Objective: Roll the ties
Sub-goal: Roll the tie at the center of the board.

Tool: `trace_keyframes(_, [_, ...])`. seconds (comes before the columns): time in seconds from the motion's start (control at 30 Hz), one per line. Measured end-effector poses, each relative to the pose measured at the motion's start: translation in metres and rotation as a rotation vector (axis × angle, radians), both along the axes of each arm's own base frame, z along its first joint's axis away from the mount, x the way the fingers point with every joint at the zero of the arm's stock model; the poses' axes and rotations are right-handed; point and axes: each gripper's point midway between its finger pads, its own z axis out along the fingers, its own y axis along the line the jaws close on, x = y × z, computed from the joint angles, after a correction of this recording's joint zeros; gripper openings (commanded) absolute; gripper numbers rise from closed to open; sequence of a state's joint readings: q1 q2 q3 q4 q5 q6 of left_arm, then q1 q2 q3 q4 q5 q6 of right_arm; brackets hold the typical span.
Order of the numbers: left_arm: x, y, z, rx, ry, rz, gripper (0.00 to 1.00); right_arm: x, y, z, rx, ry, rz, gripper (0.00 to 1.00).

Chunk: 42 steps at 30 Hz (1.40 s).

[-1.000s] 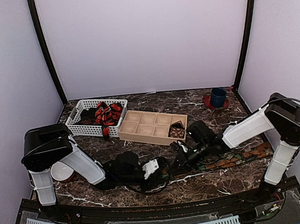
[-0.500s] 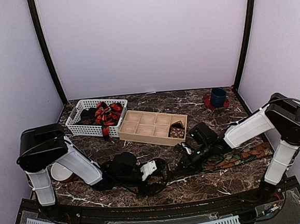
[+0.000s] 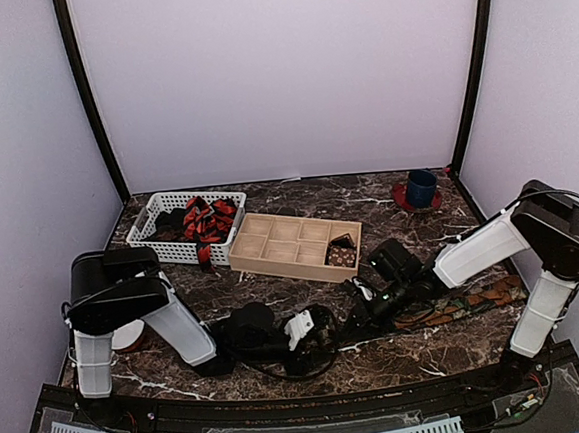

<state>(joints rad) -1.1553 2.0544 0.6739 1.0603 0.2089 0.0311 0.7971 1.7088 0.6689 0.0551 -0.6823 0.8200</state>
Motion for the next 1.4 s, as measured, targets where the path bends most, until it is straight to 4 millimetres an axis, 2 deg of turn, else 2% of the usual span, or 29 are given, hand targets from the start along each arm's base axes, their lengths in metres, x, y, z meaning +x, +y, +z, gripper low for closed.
trace_keyframes(0.1, [0.005,-0.006,-0.001,-0.016,-0.032,0.008,0.39,0.000,0.000,0.000,0.001,0.001,0.001,0.00])
trace_keyframes(0.2, [0.008,-0.008,-0.002,-0.008,-0.060,0.008,0.31,-0.001,0.000,0.000,0.002,0.001,0.001,0.10])
trace_keyframes(0.27, [0.009,-0.008,-0.003,0.005,-0.073,0.008,0.29,0.000,-0.001,0.000,-0.001,0.002,0.004,0.25])
trace_keyframes(0.37, [0.010,-0.007,-0.003,0.029,-0.072,0.008,0.29,0.001,-0.001,0.008,-0.002,-0.013,0.009,0.37])
trace_keyframes(0.57, [0.006,-0.001,-0.003,0.071,-0.043,0.011,0.29,0.006,0.000,0.039,0.034,-0.056,-0.020,0.42])
trace_keyframes(0.67, [0.006,0.000,-0.003,0.078,-0.032,0.014,0.29,0.007,0.006,0.045,0.052,-0.054,-0.015,0.42])
trace_keyframes(0.8, [0.006,0.001,-0.003,0.083,-0.024,0.016,0.29,0.004,0.016,0.042,0.054,-0.031,0.010,0.41])
trace_keyframes(0.87, [0.006,0.001,-0.003,0.083,-0.022,0.017,0.30,0.000,0.017,0.037,0.047,-0.015,0.019,0.36])
trace_keyframes(1.07, [0.006,0.001,-0.003,0.084,-0.017,0.019,0.30,0.001,0.022,0.027,0.024,0.010,0.049,0.01])
trace_keyframes(1.13, [0.006,0.001,-0.003,0.084,-0.017,0.019,0.33,0.000,0.022,0.027,0.026,0.004,0.063,0.00])
trace_keyframes(1.27, [0.005,0.002,-0.003,0.085,-0.008,0.021,0.46,-0.001,0.018,0.025,0.016,-0.002,0.077,0.00])
trace_keyframes(1.4, [0.003,0.004,-0.002,0.089,-0.003,0.019,0.47,0.002,0.013,0.023,0.006,-0.011,0.082,0.00])
